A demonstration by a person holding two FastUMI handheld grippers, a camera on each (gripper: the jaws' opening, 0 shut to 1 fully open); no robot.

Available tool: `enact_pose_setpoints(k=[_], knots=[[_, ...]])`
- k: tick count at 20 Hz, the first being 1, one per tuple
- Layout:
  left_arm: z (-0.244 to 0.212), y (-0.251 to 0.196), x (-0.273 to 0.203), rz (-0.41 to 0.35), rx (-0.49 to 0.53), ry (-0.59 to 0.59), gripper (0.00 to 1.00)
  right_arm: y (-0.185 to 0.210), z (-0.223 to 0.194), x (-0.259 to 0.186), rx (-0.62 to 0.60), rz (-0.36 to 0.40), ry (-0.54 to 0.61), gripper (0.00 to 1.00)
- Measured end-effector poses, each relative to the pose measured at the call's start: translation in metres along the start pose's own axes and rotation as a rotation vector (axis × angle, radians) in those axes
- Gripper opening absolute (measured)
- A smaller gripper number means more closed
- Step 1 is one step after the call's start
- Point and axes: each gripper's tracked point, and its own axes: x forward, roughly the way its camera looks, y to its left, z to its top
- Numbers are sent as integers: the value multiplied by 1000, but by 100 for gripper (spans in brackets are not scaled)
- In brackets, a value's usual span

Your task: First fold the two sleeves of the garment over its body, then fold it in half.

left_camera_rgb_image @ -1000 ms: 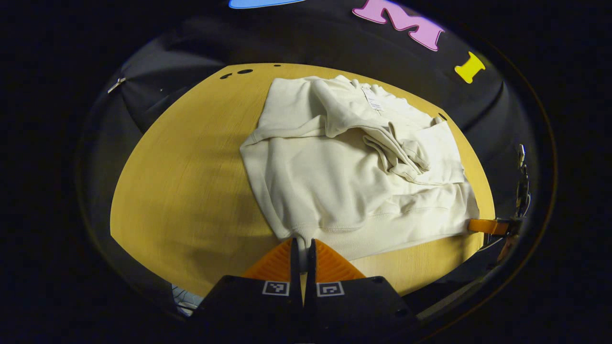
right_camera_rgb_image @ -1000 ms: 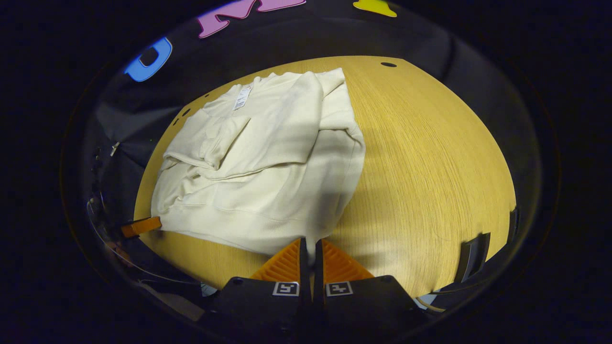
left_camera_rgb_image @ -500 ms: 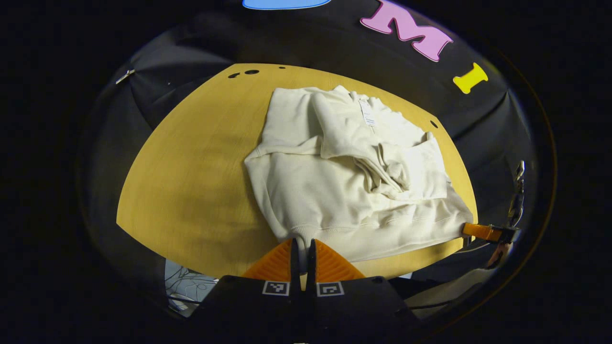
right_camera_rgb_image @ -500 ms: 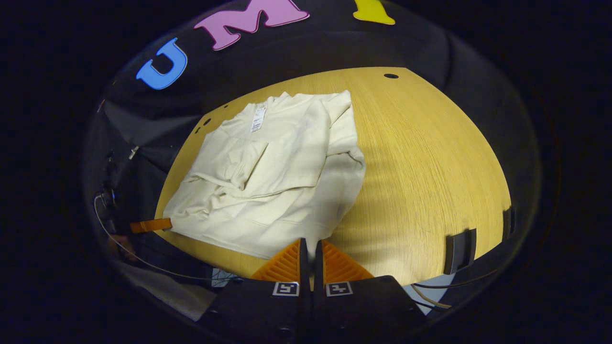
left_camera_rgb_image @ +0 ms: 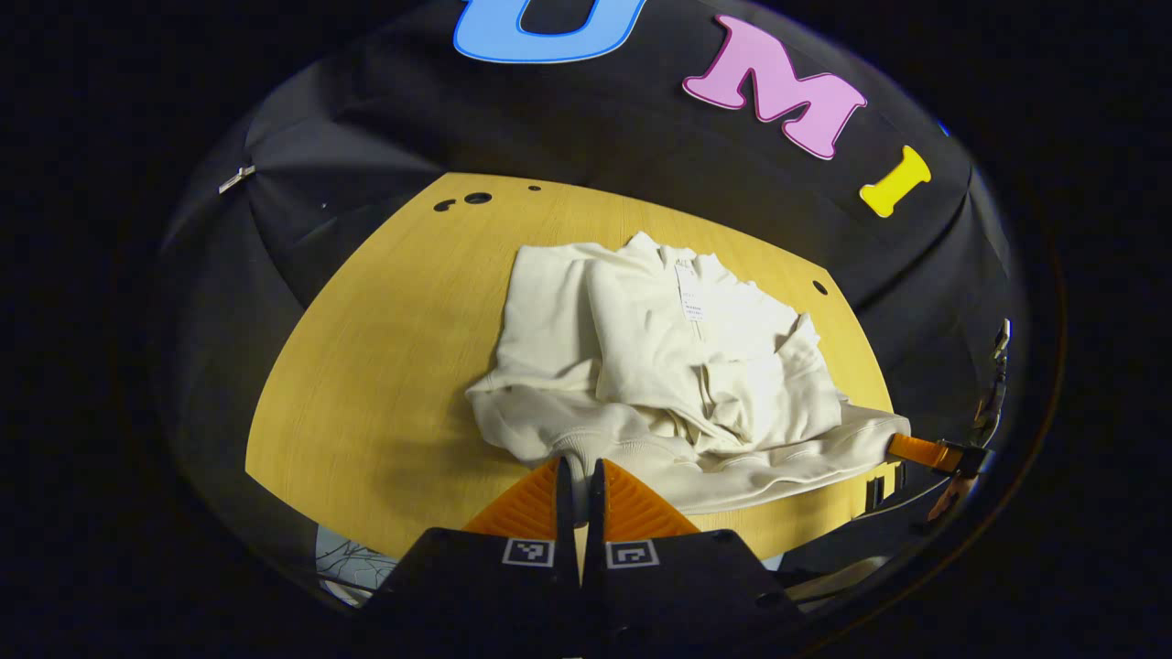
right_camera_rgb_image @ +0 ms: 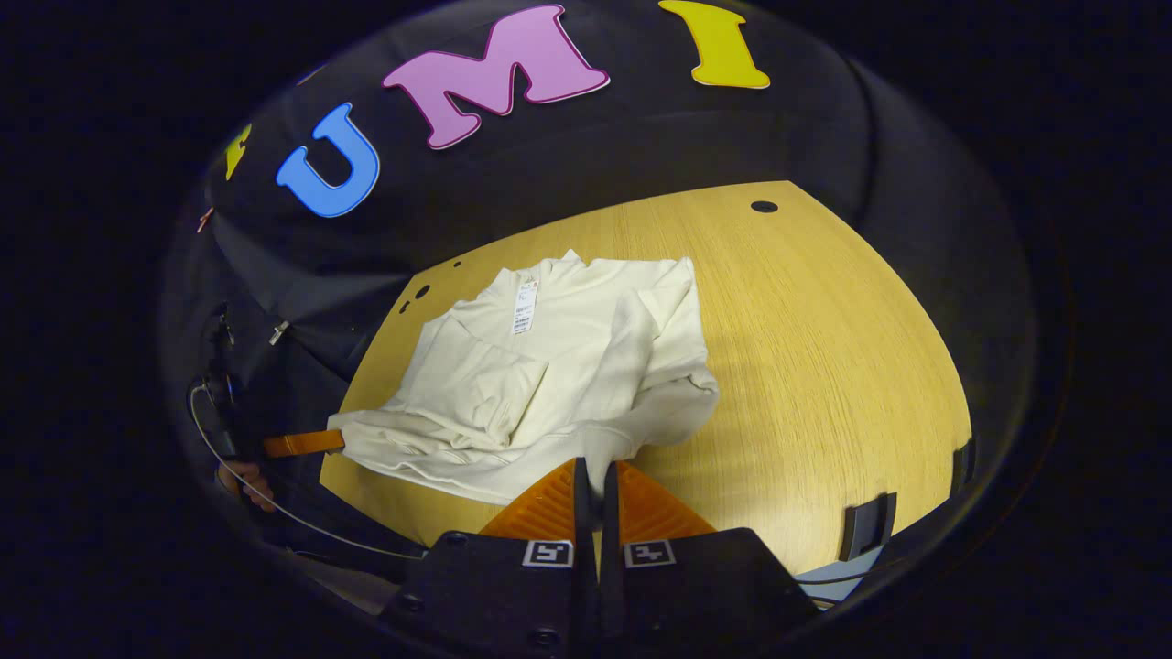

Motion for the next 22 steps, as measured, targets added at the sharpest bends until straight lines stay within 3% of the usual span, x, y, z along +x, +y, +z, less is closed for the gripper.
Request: enact_pose_setpoints(k=[10,22], knots=[[60,-5,42,22,-8,-80,6,-3,55,43,110,-20,-89,5],[84,4,136,83,-19,-2,6,-19,83,122,160,-94,-64,5]])
